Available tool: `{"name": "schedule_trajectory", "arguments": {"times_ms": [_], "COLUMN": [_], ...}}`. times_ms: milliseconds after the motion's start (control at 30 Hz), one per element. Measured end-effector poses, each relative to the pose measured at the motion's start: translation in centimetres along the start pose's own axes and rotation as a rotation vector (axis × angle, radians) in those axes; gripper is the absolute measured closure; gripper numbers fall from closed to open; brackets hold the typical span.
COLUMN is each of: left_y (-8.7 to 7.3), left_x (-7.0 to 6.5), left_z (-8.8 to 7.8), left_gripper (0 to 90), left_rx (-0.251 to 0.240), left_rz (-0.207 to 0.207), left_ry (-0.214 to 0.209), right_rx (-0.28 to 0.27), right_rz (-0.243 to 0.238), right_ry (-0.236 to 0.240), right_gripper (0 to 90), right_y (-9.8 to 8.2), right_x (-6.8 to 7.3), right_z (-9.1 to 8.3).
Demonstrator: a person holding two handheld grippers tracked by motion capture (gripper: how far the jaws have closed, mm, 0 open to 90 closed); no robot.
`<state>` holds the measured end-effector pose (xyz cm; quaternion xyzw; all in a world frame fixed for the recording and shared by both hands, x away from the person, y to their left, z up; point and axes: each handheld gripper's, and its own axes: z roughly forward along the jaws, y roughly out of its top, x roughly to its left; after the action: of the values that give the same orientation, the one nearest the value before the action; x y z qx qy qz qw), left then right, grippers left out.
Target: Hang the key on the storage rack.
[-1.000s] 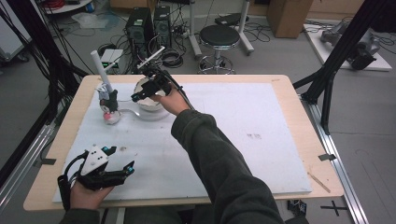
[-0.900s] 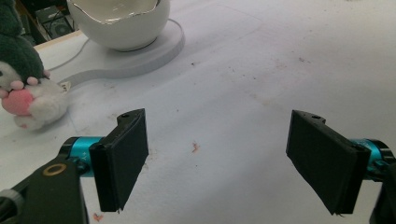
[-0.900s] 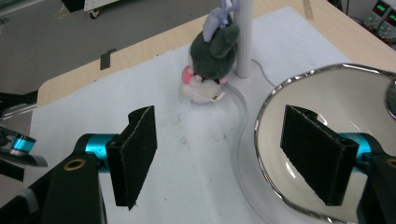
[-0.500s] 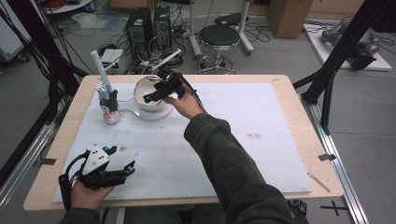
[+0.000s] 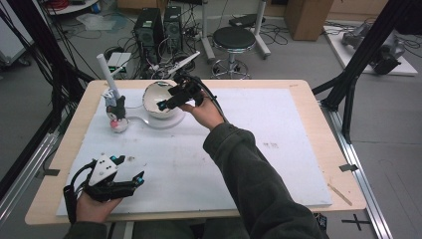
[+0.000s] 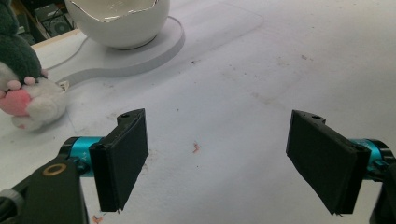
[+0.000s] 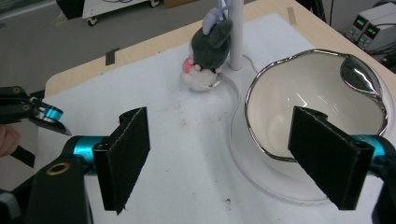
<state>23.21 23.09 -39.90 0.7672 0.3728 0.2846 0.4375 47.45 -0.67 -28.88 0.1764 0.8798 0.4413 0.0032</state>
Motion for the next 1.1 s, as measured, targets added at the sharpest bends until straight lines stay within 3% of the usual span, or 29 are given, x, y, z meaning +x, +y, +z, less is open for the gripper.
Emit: {"name": "schedule_trajectory", "arguments": {"times_ms": [133,400,867,1100], "left_y": [0.0,0.0,0.1,0.1], "left_x": [0.0,0.0,-0.1,0.0], "left_z": [0.0,0.1,0.1,0.2], "left_gripper": [21.1,21.1,21.1,21.1], "left_rx": [0.002,0.004,0.005,0.002], "left_rz": [0.004,0.005,0.004,0.004], "left_ry": [-0.001,-0.002,0.0,-0.001], "right_rx": [-0.017,-0.008,-0.055,-0.053], "right_rz": [-0.013,0.012,0.018,0.037], "right_ry": [-0.002,-0.01,-0.029,-0.036], "right_gripper": [20.1,19.0,18.9,18.2], "right_y": [-0.4,-1.7,-3.1,-4.1], "right_x": [0.2,-0.1,0.0,-0.2], "right_z": [-0.5,-1.6,-4.1,-4.9]}}
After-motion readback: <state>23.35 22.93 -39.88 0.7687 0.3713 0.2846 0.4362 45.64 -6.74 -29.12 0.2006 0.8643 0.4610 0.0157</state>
